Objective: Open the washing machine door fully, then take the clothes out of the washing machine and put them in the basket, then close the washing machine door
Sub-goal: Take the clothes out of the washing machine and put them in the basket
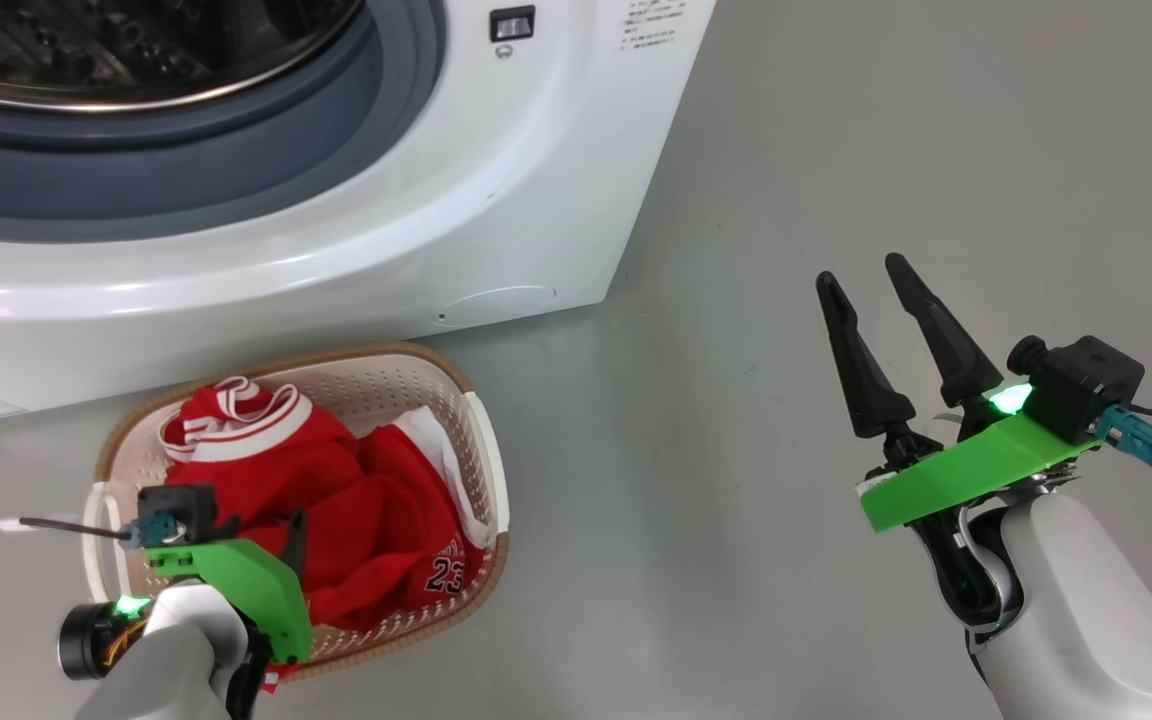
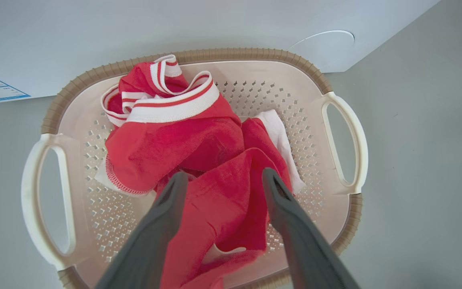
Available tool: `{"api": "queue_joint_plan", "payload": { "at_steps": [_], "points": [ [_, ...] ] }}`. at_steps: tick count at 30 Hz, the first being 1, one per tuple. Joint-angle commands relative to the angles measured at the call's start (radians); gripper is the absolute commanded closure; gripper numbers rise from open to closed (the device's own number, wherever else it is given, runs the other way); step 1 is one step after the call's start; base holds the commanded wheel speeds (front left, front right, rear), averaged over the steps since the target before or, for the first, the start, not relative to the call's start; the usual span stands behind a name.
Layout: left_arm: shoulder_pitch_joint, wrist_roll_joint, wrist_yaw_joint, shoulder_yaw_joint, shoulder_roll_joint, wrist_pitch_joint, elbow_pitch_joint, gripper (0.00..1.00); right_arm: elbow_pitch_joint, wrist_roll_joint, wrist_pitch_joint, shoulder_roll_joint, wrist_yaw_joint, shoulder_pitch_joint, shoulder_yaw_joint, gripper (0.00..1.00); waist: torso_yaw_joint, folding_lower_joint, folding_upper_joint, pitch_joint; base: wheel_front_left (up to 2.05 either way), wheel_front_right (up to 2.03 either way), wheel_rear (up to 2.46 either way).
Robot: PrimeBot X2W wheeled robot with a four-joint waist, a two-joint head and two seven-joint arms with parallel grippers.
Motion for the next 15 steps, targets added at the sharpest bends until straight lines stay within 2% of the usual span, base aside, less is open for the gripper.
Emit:
{"api": "queue_joint_plan", "payload": {
  "at_steps": [1, 15],
  "points": [
    [-0.009, -0.01, -0.003, 0.013, 0.027, -0.021, -0.006, 0.0, -0.019, -0.007, -0.012, 0.003, 0.002, 0.007, 0.014, 0.0, 0.008, 0.0, -0.0001, -0.008, 0.0, 0.0, 0.0],
    [0.026, -0.024, -0.003, -0.003, 0.065, -0.081, -0.123, 0.0, -0.011, -0.005, -0.012, -0.003, 0.002, 0.034, 0.008, 0.0, 0.049, 0.0, -0.0001, -0.069, 0.0, 0.0, 0.0]
  ]
}}
